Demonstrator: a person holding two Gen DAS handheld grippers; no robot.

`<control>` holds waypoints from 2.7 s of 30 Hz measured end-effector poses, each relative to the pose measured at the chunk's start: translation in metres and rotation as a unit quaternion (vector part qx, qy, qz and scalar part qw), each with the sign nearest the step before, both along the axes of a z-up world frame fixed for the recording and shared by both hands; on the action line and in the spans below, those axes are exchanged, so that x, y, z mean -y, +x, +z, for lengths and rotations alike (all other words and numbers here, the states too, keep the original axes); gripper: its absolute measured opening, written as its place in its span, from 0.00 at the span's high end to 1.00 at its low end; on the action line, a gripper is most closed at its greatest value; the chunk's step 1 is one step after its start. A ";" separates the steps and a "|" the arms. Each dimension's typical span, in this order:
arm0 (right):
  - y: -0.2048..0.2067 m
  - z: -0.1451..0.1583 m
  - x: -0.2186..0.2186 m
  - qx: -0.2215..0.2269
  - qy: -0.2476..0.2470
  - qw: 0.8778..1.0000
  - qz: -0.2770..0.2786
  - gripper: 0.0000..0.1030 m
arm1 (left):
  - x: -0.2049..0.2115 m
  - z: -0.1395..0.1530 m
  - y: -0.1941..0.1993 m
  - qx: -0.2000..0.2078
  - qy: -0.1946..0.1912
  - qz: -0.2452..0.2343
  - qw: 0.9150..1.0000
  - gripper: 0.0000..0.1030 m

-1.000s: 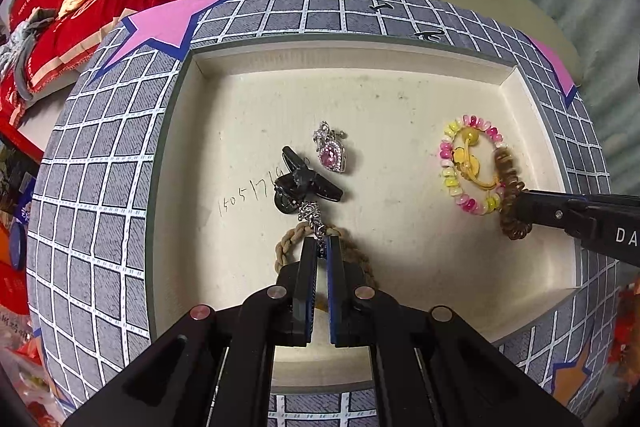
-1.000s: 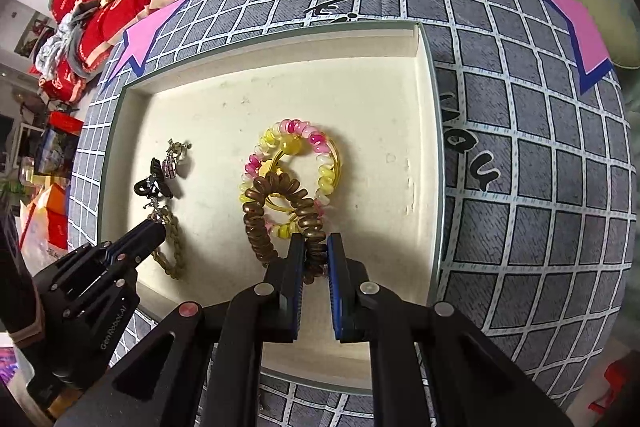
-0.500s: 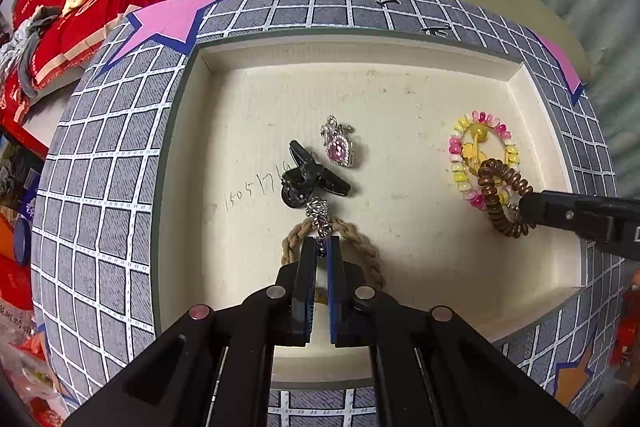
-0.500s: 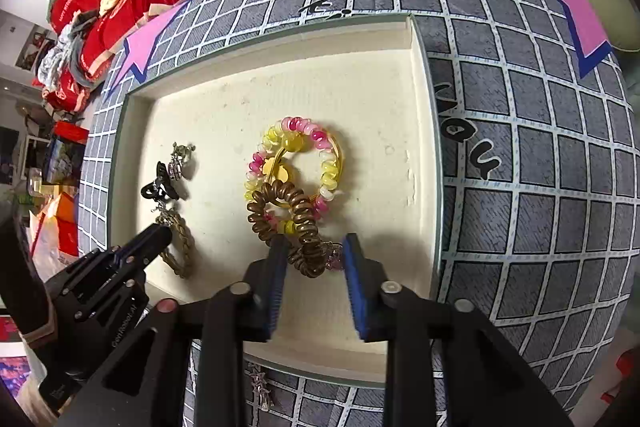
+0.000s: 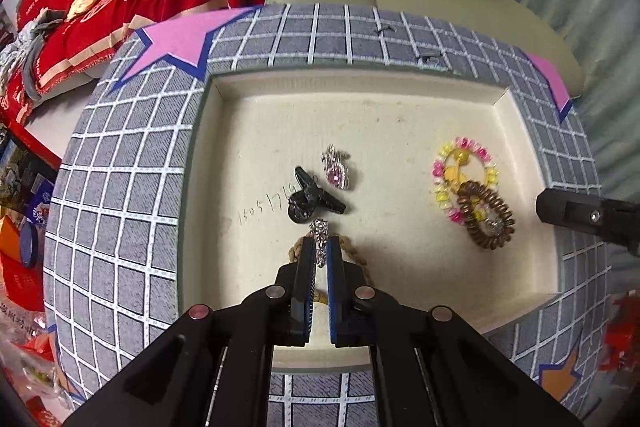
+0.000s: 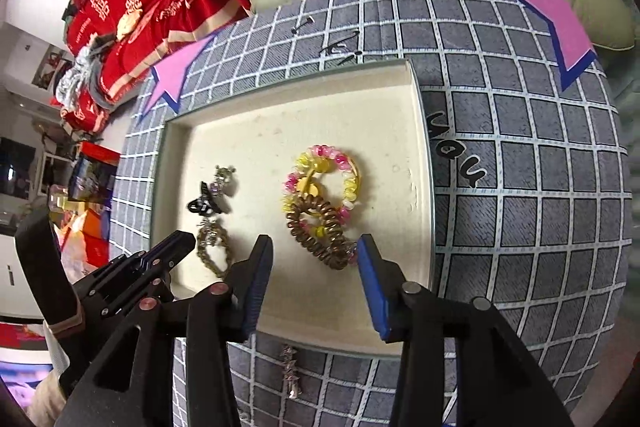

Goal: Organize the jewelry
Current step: 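Open both tools to release the hair tie and charm in the tray, then withdraw both tools from the tray toward the silver star hair pin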

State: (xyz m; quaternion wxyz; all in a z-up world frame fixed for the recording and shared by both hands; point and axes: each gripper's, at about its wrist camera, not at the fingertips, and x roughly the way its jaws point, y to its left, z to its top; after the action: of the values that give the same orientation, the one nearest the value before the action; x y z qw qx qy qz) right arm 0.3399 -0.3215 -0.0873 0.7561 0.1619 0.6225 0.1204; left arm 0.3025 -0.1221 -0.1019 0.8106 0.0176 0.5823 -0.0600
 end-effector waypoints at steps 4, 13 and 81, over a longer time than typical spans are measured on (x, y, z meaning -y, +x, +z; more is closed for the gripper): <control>-0.010 0.014 -0.001 0.009 0.007 1.000 -0.008 0.46 | -0.003 0.012 -0.005 0.008 -0.003 -0.005 1.000 0.86; -0.044 0.036 -0.004 0.015 0.016 0.999 -0.025 0.31 | -0.016 0.025 -0.027 0.022 -0.003 0.003 1.000 0.00; -0.136 -0.032 -0.051 -0.067 -0.089 0.993 0.032 0.19 | -0.039 -0.038 -0.202 -0.078 -0.010 0.000 0.997 0.05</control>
State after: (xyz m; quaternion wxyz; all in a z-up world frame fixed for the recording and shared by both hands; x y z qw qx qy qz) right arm 0.2041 -0.2701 -0.1197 0.7198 0.0822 0.6849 0.0774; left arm 0.1001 -0.0834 -0.1396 0.7625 0.0048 0.6435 -0.0671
